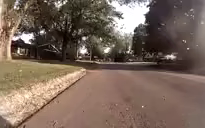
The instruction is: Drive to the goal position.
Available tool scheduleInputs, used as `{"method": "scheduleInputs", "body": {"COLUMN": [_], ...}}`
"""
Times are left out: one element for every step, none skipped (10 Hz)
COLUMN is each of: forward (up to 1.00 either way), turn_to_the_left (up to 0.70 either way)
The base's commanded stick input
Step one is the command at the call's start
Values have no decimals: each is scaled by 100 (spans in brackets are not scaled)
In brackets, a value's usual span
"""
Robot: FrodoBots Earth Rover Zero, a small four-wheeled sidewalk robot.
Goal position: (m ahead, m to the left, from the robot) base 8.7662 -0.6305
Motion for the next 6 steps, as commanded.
{"method": "scheduleInputs", "body": {"forward": [100,100,100,100,100,100], "turn_to_the_left": [0,0,0,0,0,0]}}
